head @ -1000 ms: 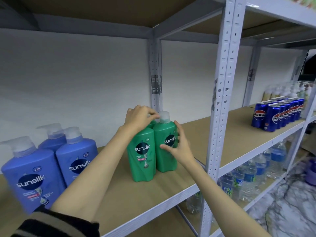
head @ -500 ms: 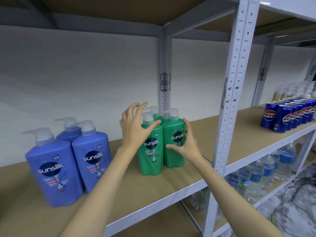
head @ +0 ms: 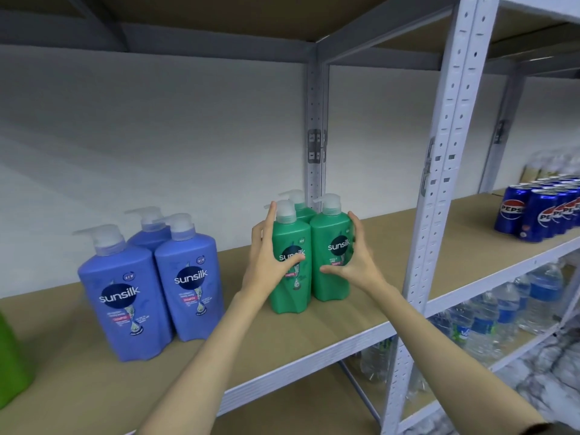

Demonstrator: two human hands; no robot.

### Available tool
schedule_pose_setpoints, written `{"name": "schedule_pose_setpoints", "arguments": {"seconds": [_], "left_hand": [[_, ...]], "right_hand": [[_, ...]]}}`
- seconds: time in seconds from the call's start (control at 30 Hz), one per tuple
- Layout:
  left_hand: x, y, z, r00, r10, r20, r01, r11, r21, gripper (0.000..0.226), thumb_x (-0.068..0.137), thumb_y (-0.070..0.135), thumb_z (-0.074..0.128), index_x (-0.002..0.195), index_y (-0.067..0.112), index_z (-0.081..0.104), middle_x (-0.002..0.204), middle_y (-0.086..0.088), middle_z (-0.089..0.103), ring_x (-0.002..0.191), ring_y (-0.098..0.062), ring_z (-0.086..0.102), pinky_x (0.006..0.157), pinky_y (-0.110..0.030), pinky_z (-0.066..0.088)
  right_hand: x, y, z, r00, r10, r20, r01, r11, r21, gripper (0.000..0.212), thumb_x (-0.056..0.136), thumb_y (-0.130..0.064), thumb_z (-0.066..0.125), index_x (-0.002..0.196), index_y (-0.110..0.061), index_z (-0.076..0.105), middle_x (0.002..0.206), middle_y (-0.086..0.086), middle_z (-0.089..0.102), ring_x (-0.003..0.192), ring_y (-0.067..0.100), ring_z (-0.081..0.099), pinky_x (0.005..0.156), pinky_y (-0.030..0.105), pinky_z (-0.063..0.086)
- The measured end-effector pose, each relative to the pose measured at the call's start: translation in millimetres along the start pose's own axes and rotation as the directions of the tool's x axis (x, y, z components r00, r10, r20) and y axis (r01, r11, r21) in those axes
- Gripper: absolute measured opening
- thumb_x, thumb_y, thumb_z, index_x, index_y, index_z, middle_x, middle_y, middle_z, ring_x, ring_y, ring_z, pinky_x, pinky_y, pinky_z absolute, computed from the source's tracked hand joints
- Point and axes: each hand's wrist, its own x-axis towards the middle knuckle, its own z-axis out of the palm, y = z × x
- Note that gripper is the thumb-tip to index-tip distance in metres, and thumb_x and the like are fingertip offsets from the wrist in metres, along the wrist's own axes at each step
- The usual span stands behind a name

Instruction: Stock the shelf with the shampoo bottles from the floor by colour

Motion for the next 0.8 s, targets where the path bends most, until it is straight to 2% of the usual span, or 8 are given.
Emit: {"name": "schedule_pose_setpoints", "arguments": {"seconds": [0.27,0.4,0.47,0.53,0.63,0.7,0.77,0.8], "left_hand": [[-4.1,0.5,3.8,0.998,0.02,-0.063,-0.018,0.999,0.045,0.104,0.07,0.021,0.078,0.145,0.035,0.007,0.121,0.008,0.031,0.1,0.016,0.028,0.082,0.012,0.018],[-7.2,2.9,-2.7,1.0,0.015,-0.016,-0.015,0.999,0.048,0.106,0.071,0.022,0.078,0.14,0.043,0.0,0.14,-0.003,0.029,0.126,-0.001,0.029,0.097,-0.002,0.017],[-14.5,3.2,-13.6,0.999,0.029,0.02,-0.031,0.997,0.064,0.103,0.073,0.018,0.076,0.139,0.043,0.001,0.146,-0.005,0.023,0.135,-0.009,0.024,0.101,-0.005,0.014],[-27.4,1.7,-29.4,0.999,0.048,0.02,-0.049,0.995,0.083,0.093,0.077,0.012,0.072,0.141,0.037,0.009,0.147,-0.005,0.024,0.136,-0.011,0.024,0.105,-0.007,0.013],[-62.9,-4.3,-58.6,0.999,0.036,-0.037,-0.031,0.991,0.127,0.069,0.084,0.015,0.064,0.141,0.027,0.027,0.14,0.001,0.036,0.13,-0.012,0.036,0.11,-0.019,0.024],[-91.0,-9.7,-79.8,0.998,0.024,-0.062,-0.016,0.992,0.124,0.055,0.087,0.018,0.061,0.133,0.032,0.036,0.132,0.006,0.045,0.122,-0.007,0.044,0.105,-0.025,0.034],[-121.5,-18.3,-102.2,0.988,0.03,-0.151,-0.014,0.995,0.103,0.046,0.085,0.024,0.059,0.122,0.044,0.042,0.12,0.01,0.053,0.11,0.003,0.049,0.092,-0.015,0.042],[-143.9,-23.4,-112.8,0.978,0.037,-0.204,-0.02,0.996,0.084,0.044,0.083,0.029,0.058,0.118,0.051,0.043,0.114,0.015,0.056,0.105,0.005,0.051,0.086,-0.009,0.042]], "right_hand": [[-0.6,-1.0,8.3,0.999,0.036,-0.013,-0.036,0.999,-0.008,0.122,0.058,-0.002,0.085,0.146,-0.028,0.004,0.131,-0.008,0.04,0.122,0.011,0.044,0.101,0.028,0.038],[-6.0,-1.3,16.8,0.994,0.078,-0.077,-0.079,0.997,-0.012,0.133,0.055,-0.008,0.088,0.147,-0.03,-0.005,0.149,0.001,0.027,0.136,0.017,0.032,0.113,0.043,0.029],[-16.8,-8.0,28.1,0.982,0.082,-0.17,-0.09,0.995,-0.042,0.13,0.057,-0.01,0.087,0.148,-0.025,-0.005,0.153,0.004,0.02,0.14,0.019,0.024,0.115,0.038,0.021],[-32.7,-18.8,43.9,0.952,0.043,-0.302,-0.075,0.993,-0.093,0.113,0.063,-0.006,0.083,0.148,-0.015,0.008,0.149,0.01,0.026,0.138,0.022,0.026,0.111,0.027,0.019],[-63.0,-38.2,81.6,0.913,-0.073,-0.402,0.013,0.989,-0.15,0.081,0.072,-0.003,0.074,0.14,-0.009,0.031,0.139,0.014,0.039,0.131,0.025,0.035,0.11,0.03,0.025],[-77.5,-48.2,110.0,0.912,-0.116,-0.393,0.068,0.989,-0.134,0.065,0.075,-0.001,0.07,0.133,-0.009,0.041,0.13,0.013,0.047,0.124,0.021,0.041,0.107,0.029,0.029],[-95.2,-55.4,133.8,0.918,-0.148,-0.369,0.125,0.988,-0.085,0.05,0.077,-0.005,0.067,0.123,-0.017,0.05,0.12,0.005,0.054,0.112,0.014,0.047,0.101,0.033,0.037],[-110.9,-57.7,144.8,0.92,-0.181,-0.349,0.177,0.983,-0.044,0.046,0.077,-0.009,0.064,0.118,-0.027,0.053,0.116,-0.002,0.057,0.108,0.009,0.05,0.096,0.034,0.041]]}}
